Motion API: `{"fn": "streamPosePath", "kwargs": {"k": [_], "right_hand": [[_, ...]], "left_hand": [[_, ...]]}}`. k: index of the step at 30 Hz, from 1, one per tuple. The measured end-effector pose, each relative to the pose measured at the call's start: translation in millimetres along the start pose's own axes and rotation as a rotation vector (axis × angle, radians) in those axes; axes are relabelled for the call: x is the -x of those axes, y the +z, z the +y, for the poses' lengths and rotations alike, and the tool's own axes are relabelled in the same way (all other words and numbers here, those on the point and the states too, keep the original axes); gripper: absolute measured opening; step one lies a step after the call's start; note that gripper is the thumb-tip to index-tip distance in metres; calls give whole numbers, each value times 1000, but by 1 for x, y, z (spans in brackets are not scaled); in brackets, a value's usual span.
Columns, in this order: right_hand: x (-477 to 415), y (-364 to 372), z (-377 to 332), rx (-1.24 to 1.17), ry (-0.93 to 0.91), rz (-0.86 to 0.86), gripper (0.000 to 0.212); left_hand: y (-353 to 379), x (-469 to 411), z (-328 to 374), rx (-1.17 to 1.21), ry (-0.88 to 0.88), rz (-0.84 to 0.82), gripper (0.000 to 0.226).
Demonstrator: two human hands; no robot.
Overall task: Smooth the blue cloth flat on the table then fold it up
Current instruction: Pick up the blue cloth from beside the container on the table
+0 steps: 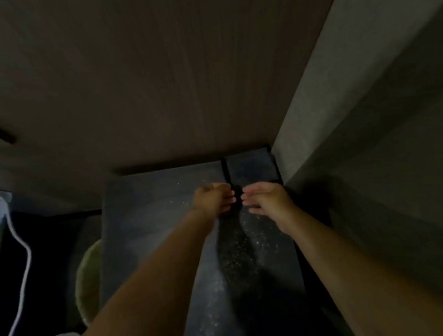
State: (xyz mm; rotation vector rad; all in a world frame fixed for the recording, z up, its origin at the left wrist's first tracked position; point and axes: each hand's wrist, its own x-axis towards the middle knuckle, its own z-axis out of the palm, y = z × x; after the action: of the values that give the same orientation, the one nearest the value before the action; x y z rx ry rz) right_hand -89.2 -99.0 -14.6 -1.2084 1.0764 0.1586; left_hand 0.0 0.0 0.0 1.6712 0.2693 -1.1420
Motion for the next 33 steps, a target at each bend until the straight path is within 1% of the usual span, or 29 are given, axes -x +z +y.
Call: {"fn": "streamPosePath", "kwargs": {"k": [2, 3, 4, 6, 7, 9, 11, 13, 15, 16, 17, 19, 21, 23, 25, 29, 33], "right_hand": [[-15, -4, -1, 340, -195, 215, 22], [-22, -8, -1, 500, -301, 311, 23], [-24, -10, -5, 611, -398, 386, 25], [-36, -14, -9, 762, -536, 468, 34], [-42, -15, -12, 823, -552, 499, 40], [-54, -17, -20, 914, -490, 528, 54], [-64, -13, -24, 943, -383, 516, 63], [-70, -8, -25, 899, -279, 472, 70], [-73, -5, -24, 896, -233, 458, 73], [-73, -3, -22, 959, -261, 457, 73], [-73, -2, -18, 1051, -331, 440, 73], [-74, -2, -10, 1199, -532, 379, 73], [-74, -2, -4, 1266, -660, 352, 74], [-71, -1, -1, 1357, -683, 301, 77], [-66, -1, 3, 1411, -652, 246, 79], [-53, -2, 22, 1434, -651, 251, 87], [-51, -7, 41, 1423, -668, 263, 92]], "left_hand": [[6, -17, -3, -148, 58, 110, 14], [8, -26, -5, -233, 92, 155, 7], [11, -31, -5, -307, 114, 184, 8], [17, -42, -6, -388, 139, 217, 28], [20, -47, -6, -388, 152, 219, 33], [25, -54, -4, -381, 165, 218, 37], [28, -62, -4, -385, 181, 247, 41], [29, -67, -4, -354, 169, 280, 47], [29, -71, -3, -308, 142, 266, 49], [29, -74, -3, -308, 139, 262, 47], [29, -75, -2, -318, 148, 253, 43], [29, -76, -2, -339, 201, 229, 30], [30, -76, -3, -338, 266, 226, 19], [31, -74, -5, -342, 312, 230, 14], [30, -72, -8, -361, 361, 234, 15], [29, -73, -14, -386, 432, 238, 17], [25, -72, -19, -476, 526, 269, 26]]}}
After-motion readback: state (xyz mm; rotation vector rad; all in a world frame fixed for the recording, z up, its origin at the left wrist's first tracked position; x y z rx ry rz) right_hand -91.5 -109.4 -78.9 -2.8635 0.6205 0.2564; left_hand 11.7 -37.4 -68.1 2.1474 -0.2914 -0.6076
